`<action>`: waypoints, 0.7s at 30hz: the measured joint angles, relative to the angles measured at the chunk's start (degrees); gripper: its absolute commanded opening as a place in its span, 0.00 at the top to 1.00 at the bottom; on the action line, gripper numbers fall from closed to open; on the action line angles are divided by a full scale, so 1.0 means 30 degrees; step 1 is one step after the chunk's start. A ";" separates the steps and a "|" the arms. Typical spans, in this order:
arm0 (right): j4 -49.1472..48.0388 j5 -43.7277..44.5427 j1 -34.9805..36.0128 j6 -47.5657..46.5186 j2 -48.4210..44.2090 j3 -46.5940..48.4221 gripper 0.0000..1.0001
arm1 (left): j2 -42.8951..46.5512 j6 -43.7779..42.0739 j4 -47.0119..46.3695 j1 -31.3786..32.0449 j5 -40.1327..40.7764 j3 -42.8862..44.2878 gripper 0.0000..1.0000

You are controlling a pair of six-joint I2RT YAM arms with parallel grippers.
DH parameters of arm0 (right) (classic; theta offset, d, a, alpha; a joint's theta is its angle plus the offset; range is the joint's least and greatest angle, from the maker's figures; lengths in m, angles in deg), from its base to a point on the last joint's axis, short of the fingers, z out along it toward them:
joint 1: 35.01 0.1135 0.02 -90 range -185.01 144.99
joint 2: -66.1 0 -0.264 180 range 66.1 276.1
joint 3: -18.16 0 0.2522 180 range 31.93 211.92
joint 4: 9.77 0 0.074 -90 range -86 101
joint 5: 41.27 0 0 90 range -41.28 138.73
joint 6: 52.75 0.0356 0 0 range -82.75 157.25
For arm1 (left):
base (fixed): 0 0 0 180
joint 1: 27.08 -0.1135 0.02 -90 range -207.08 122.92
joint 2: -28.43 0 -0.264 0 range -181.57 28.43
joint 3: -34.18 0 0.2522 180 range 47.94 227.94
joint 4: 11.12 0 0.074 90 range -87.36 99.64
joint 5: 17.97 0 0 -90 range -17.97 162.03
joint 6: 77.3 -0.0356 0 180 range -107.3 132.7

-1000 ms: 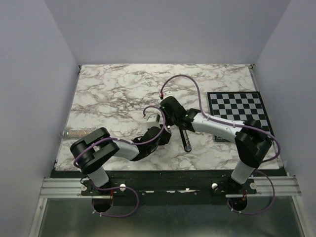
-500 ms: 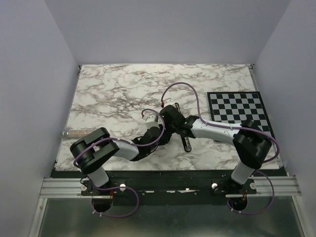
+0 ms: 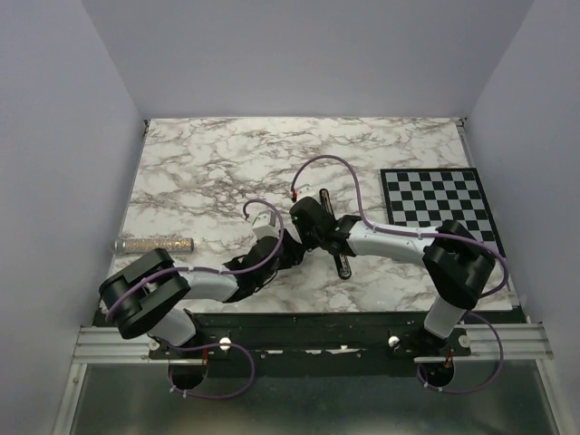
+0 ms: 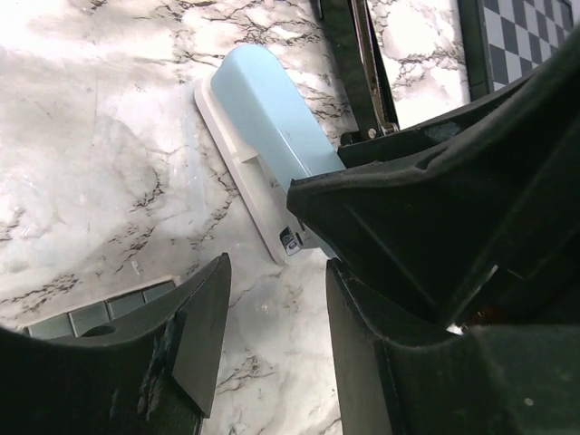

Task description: Load the staples into the stapler

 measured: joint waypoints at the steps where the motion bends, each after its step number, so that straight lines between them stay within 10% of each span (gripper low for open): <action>1: -0.0007 0.0000 0.0007 -0.0044 0.0000 0.0000 0.96 | 0.0270 0.0044 0.0029 -0.0007 0.0007 -0.0131 0.43; 10: 0.0051 -0.0007 0.0044 -0.0415 0.0036 0.0015 0.66 | 0.5625 0.0277 0.2506 -0.0007 0.0867 -0.1537 0.24; 21: 0.1996 -0.0495 0.0051 -0.0554 0.0117 0.0423 0.47 | 1.3945 -0.3271 1.2743 -0.1450 0.4328 0.2280 0.07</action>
